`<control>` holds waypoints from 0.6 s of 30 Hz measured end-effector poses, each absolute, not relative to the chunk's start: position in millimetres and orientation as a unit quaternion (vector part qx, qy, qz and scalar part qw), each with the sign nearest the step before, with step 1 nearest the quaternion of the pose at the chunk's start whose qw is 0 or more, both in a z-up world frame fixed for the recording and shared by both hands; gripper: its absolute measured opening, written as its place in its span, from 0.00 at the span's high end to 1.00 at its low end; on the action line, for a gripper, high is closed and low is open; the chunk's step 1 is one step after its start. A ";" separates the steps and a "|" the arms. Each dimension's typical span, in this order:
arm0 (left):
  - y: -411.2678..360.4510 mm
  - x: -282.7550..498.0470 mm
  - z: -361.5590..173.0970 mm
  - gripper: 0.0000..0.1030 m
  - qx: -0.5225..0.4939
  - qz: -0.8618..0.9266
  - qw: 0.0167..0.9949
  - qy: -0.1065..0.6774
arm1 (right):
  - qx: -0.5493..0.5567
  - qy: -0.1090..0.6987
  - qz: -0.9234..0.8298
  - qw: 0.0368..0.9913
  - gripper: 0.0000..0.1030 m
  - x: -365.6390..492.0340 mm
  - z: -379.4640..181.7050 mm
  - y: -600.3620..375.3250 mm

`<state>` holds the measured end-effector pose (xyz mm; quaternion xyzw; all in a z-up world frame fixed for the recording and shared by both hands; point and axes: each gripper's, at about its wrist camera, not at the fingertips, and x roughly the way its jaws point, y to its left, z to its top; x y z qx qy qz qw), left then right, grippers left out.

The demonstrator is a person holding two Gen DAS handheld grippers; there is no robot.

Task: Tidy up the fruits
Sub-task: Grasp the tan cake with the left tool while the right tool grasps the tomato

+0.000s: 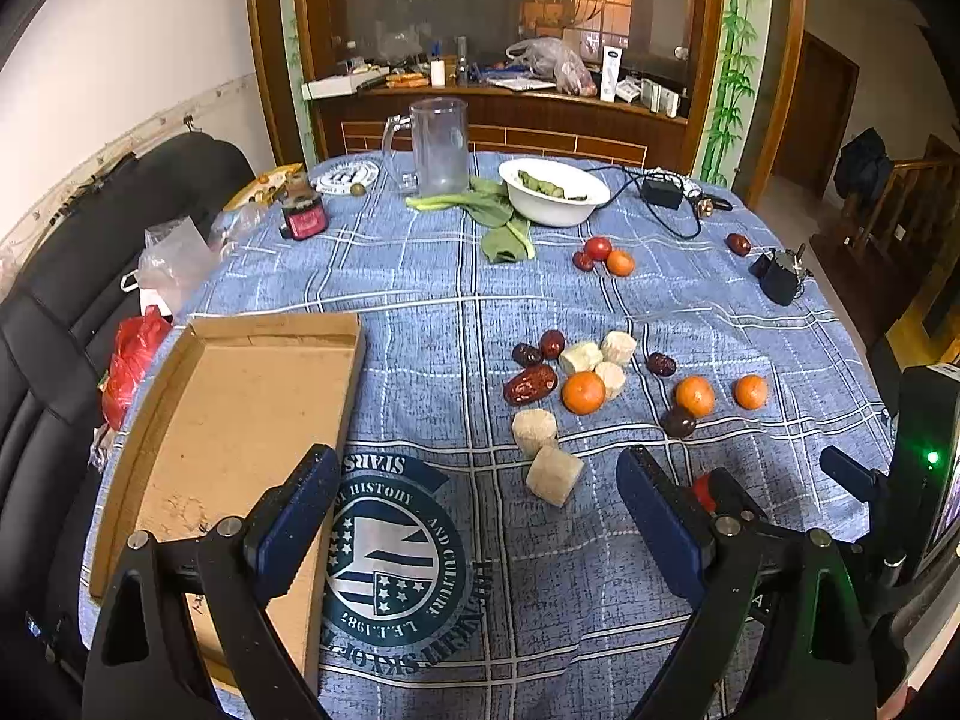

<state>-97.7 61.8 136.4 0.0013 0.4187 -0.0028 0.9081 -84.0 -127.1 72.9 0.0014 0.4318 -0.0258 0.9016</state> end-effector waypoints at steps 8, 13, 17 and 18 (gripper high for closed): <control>59.2 -85.3 120.4 0.09 -0.001 -0.009 0.898 0.439 | 0.006 0.448 -0.033 0.893 0.02 -77.2 58.3 -134.0; 56.8 -76.6 105.6 0.09 -0.006 -0.013 0.890 0.456 | 0.010 0.455 -0.033 0.890 0.02 -75.3 50.7 -141.0; 60.9 -67.9 94.7 0.09 -0.018 -0.013 0.884 0.468 | 0.016 0.458 -0.033 0.888 0.02 -74.2 46.7 -151.7; 65.2 -64.5 91.2 0.09 -0.025 -0.010 0.881 0.472 | 0.017 0.458 -0.035 0.888 0.02 -74.2 45.6 -155.4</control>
